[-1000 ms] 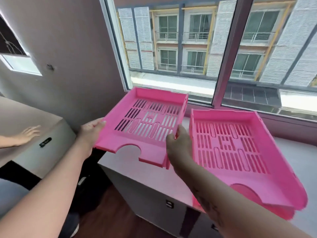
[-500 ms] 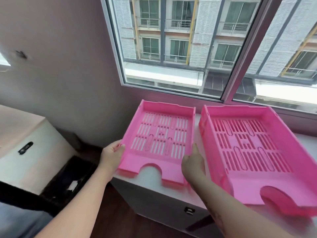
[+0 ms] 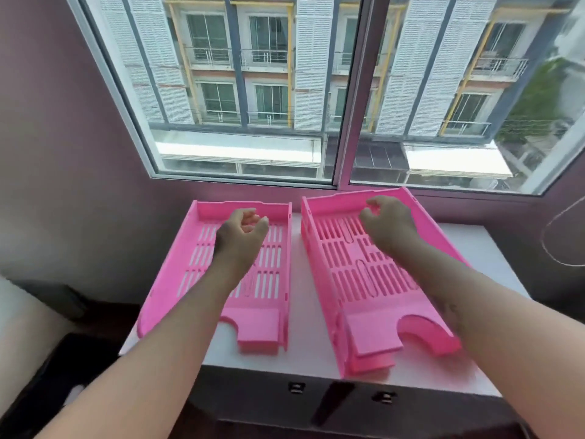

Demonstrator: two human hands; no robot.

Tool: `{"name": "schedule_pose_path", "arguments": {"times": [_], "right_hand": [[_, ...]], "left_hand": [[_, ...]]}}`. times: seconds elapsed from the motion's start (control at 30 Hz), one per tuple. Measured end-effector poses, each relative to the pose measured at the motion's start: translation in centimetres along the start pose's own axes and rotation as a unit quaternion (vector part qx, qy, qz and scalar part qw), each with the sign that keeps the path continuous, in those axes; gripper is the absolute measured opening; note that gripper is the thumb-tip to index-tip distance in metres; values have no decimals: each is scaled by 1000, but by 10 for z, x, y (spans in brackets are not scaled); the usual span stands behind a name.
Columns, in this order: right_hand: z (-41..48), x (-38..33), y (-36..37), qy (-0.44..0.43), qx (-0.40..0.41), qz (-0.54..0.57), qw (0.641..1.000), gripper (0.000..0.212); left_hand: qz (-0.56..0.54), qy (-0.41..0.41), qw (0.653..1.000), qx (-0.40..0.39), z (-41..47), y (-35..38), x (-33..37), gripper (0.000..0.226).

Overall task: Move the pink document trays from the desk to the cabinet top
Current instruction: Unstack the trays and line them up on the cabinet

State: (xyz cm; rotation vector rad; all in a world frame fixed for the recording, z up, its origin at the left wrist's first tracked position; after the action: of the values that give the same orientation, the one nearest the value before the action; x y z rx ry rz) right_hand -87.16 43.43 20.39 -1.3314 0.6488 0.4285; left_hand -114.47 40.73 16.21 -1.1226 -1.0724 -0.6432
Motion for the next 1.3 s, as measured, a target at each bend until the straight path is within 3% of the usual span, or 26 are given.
{"name": "schedule_pose_path", "arguments": {"times": [0.17, 0.27, 0.4, 0.6, 0.73, 0.8, 0.87, 0.93, 1.07, 1.3], "right_hand": [[3, 100, -52, 63, 50, -145, 986, 41], [-7, 158, -58, 136, -2, -153, 979, 38], [-6, 184, -54, 131, -45, -100, 985, 23], [12, 204, -103, 113, -4, -44, 993, 24], [19, 249, -154, 138, 12, -22, 990, 27], [19, 275, -180, 150, 27, -25, 988, 26], [17, 298, -203, 163, 41, -21, 986, 25], [15, 319, -222, 175, 49, -21, 983, 26], [12, 349, -244, 198, 67, -13, 978, 25], [8, 372, -235, 218, 60, -2, 974, 27]], "left_hand": [[-19, -71, 992, -98, -51, 82, 10, 52], [18, -97, 986, -137, -75, 114, 1, 46], [87, -75, 991, -73, -81, 120, 7, 9], [79, -16, 996, -50, -77, 144, 48, 18], [-4, 15, 999, -37, -108, 192, 79, 27], [-47, -13, 999, -14, -131, 216, 77, 35], [8, -53, 998, -33, -154, 243, 55, 40], [141, -56, 984, -98, -172, 268, 27, 46], [375, 15, 911, -169, -190, 285, -11, 64], [450, 78, 862, -218, -164, 257, -30, 65]]}}
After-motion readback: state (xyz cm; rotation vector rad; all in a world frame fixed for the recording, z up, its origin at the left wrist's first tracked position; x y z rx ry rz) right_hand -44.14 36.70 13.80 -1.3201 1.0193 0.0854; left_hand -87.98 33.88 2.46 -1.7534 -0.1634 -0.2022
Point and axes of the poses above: each hand's wrist, its own z-axis towards the middle knuckle, its own y-axis out of the palm, x = y × z, the point moved 6 cm from there along z, towards the middle knuckle, and after that the axes turned 2 degrees about x, right-handed, at the moved point
